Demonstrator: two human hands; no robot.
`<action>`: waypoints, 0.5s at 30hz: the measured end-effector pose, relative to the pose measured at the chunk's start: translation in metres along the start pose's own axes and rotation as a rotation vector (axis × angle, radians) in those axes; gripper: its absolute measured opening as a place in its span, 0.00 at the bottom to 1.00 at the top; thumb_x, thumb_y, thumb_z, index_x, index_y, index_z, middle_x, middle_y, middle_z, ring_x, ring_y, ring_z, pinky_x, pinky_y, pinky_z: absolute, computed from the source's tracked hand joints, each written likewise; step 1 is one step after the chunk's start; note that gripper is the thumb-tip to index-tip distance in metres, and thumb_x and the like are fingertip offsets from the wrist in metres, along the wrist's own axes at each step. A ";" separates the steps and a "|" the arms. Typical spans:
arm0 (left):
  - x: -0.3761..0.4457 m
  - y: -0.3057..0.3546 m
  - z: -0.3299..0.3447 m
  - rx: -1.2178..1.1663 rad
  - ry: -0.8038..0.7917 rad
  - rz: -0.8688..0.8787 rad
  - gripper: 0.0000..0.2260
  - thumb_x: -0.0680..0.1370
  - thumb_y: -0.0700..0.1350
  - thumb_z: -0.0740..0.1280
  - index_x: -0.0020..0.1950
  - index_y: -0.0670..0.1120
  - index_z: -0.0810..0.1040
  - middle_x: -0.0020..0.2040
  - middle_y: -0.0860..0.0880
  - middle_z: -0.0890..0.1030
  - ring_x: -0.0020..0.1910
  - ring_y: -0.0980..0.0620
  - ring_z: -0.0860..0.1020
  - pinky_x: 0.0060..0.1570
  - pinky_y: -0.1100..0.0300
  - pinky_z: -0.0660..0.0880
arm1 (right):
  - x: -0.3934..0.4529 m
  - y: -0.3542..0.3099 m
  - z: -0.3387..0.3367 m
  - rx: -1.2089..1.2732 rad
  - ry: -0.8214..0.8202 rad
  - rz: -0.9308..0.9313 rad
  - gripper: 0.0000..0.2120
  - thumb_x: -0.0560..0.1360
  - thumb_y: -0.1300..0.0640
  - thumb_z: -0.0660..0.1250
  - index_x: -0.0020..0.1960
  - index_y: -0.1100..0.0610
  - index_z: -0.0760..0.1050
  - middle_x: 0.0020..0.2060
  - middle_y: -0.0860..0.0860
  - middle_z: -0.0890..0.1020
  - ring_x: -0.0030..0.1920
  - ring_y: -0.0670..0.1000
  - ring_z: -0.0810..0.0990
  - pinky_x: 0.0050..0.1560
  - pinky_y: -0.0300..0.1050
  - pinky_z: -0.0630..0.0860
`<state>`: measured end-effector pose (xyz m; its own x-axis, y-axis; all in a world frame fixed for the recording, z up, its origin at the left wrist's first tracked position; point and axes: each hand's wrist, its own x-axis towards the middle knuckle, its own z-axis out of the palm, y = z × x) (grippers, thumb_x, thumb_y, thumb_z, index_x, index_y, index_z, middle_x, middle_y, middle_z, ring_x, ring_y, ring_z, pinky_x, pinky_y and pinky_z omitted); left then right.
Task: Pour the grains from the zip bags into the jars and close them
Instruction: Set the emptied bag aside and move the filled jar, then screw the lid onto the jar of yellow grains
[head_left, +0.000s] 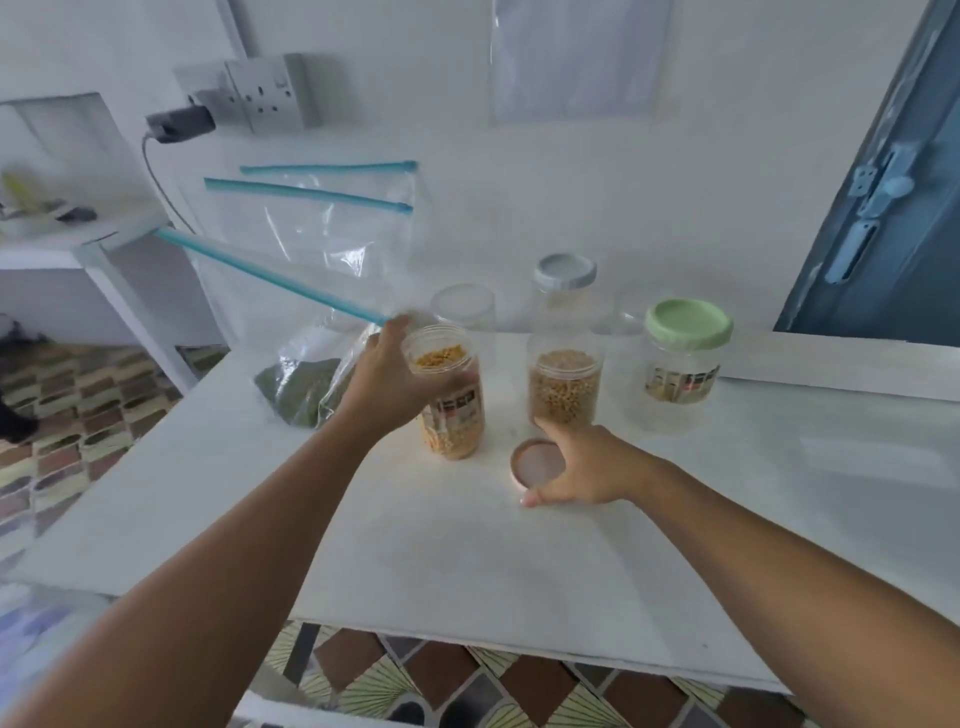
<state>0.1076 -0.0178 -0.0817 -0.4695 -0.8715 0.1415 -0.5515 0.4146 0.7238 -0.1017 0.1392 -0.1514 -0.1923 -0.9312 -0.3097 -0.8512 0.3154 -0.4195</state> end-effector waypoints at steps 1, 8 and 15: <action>0.003 -0.003 0.000 -0.025 -0.026 0.017 0.46 0.65 0.63 0.83 0.77 0.52 0.66 0.67 0.54 0.74 0.67 0.52 0.74 0.60 0.54 0.73 | 0.001 -0.003 0.005 -0.001 0.024 0.012 0.61 0.64 0.28 0.77 0.85 0.48 0.51 0.82 0.51 0.62 0.80 0.57 0.63 0.76 0.55 0.67; 0.009 -0.024 0.003 -0.188 -0.099 0.070 0.47 0.55 0.69 0.81 0.69 0.57 0.67 0.65 0.53 0.78 0.65 0.50 0.78 0.64 0.43 0.78 | -0.008 -0.013 0.010 0.094 0.200 0.024 0.57 0.65 0.36 0.80 0.84 0.45 0.51 0.79 0.49 0.64 0.75 0.54 0.69 0.70 0.50 0.71; 0.007 -0.024 0.008 -0.208 -0.279 0.096 0.50 0.54 0.68 0.83 0.70 0.60 0.65 0.67 0.50 0.75 0.64 0.48 0.77 0.62 0.44 0.79 | -0.018 -0.039 -0.045 0.137 0.328 -0.084 0.60 0.65 0.44 0.81 0.82 0.38 0.43 0.76 0.51 0.65 0.74 0.52 0.65 0.67 0.52 0.73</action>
<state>0.1119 -0.0320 -0.1028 -0.6980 -0.7146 0.0463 -0.3574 0.4037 0.8422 -0.0871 0.1353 -0.0914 -0.2895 -0.9571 0.0114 -0.8019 0.2360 -0.5489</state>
